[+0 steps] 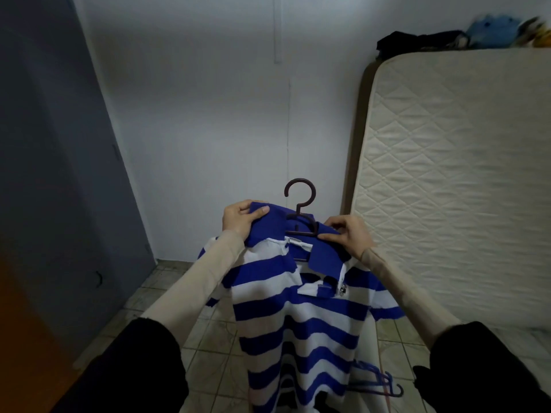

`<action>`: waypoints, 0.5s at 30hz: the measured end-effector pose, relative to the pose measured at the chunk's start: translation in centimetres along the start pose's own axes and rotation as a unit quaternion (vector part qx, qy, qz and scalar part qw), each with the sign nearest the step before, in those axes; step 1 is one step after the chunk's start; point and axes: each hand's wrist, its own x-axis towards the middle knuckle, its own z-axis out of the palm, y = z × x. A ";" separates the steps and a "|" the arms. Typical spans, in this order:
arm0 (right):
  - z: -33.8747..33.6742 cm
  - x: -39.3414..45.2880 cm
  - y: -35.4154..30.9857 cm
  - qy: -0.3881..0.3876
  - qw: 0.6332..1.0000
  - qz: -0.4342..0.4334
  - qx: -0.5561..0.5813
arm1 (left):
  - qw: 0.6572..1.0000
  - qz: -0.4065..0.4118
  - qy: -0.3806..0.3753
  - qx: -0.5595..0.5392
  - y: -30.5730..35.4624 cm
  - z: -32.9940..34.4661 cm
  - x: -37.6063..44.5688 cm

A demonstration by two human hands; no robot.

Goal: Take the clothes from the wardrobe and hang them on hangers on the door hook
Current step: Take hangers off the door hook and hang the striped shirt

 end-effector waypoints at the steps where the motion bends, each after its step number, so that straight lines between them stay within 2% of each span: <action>1: 0.0 -0.1 0.0 0.002 1.000 0.000 -0.001 | 1.000 0.000 0.000 -0.018 0.1 0.2 -0.2; 5: -0.3 -0.5 0.1 0.045 0.999 0.004 0.013 | 0.998 0.018 -0.056 -0.015 0.1 0.1 -0.5; 7: -0.4 -0.8 0.1 0.050 0.999 0.002 0.019 | 0.984 0.052 -0.110 0.127 -0.2 -0.1 -0.3; 9: -0.3 -1.0 -0.1 0.047 0.999 -0.003 0.016 | 0.930 0.095 -0.129 0.331 -0.6 0.1 -0.4; 10: -0.2 -1.1 -0.2 0.047 0.999 -0.002 0.014 | 0.910 0.110 -0.123 0.379 -0.9 0.3 -0.6; 12: -0.1 -1.2 -0.2 0.050 0.999 0.001 0.014 | 0.906 0.127 -0.120 0.386 -1.1 0.8 -1.1; 15: -0.1 -1.6 0.0 0.049 0.999 0.008 0.009 | 0.924 0.115 -0.126 0.341 -1.6 1.1 -1.3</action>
